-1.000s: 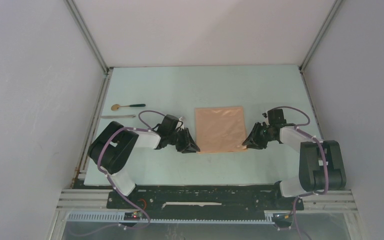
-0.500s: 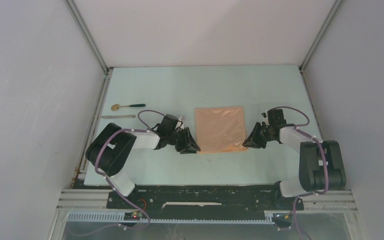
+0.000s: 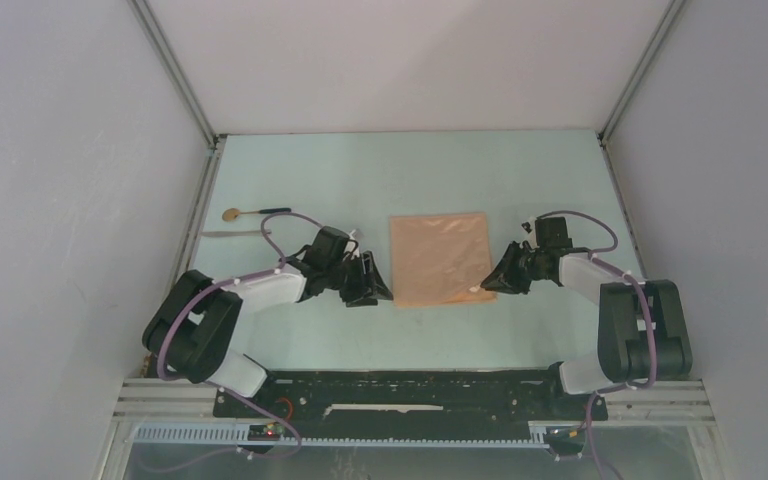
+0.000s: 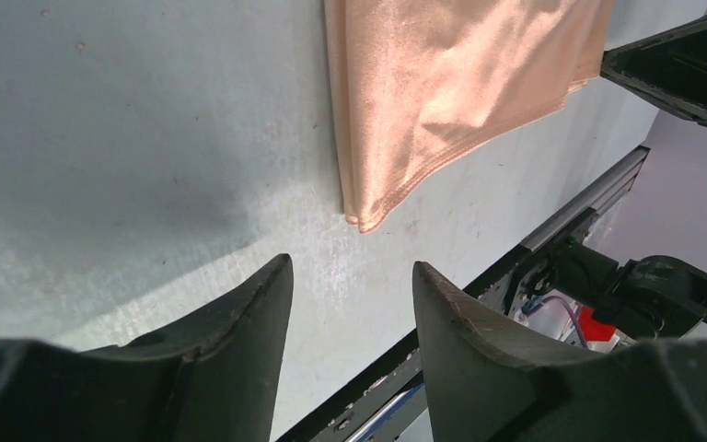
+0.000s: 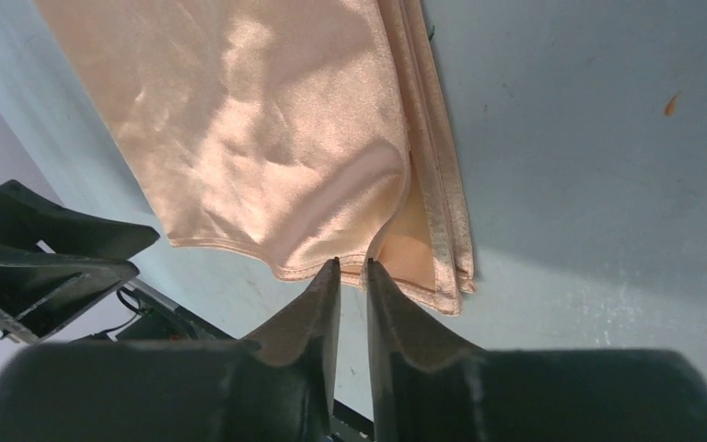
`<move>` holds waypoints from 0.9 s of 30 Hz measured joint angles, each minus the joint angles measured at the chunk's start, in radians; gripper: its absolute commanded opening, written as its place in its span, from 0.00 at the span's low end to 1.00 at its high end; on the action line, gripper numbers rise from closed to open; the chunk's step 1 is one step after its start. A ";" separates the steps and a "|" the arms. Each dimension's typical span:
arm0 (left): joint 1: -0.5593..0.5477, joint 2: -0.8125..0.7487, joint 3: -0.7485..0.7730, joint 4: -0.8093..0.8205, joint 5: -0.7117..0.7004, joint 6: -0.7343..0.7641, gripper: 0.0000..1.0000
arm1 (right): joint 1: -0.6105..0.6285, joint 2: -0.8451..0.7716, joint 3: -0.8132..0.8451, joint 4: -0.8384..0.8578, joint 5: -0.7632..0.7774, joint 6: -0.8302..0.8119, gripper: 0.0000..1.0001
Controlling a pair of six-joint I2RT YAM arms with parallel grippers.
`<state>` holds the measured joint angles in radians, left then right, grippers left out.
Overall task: Fold the napkin into a case and place the utensils inside
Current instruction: Pick up the top corner of the square-folded napkin from the center of the board.
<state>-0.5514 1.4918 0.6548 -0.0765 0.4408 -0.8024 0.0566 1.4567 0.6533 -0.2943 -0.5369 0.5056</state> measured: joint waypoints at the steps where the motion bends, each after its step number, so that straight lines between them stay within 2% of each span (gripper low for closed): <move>1: 0.000 -0.007 0.000 -0.003 0.000 0.000 0.57 | 0.000 0.002 0.000 0.000 0.002 -0.002 0.28; 4: 0.000 -0.019 0.000 -0.011 0.000 0.000 0.57 | 0.000 0.013 0.000 0.000 0.005 -0.002 0.32; 9: 0.000 -0.034 0.000 -0.026 0.000 0.000 0.57 | 0.000 0.029 -0.006 0.002 0.009 -0.002 0.32; 13: 0.000 -0.038 0.000 -0.034 0.000 0.000 0.57 | 0.000 0.029 -0.026 0.004 0.009 -0.001 0.23; 17: 0.000 -0.038 0.000 -0.040 0.000 0.000 0.58 | 0.000 0.024 -0.034 0.003 0.008 0.002 0.06; 22: 0.000 -0.038 0.000 -0.041 0.000 0.000 0.60 | 0.010 -0.033 -0.033 -0.003 0.018 0.009 0.04; 27: 0.000 -0.021 0.020 -0.051 0.003 0.008 0.44 | 0.053 -0.019 -0.002 -0.012 0.034 0.008 0.01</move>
<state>-0.5514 1.4704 0.6746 -0.1272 0.4435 -0.7948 0.1097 1.4376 0.6518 -0.3061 -0.5030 0.5137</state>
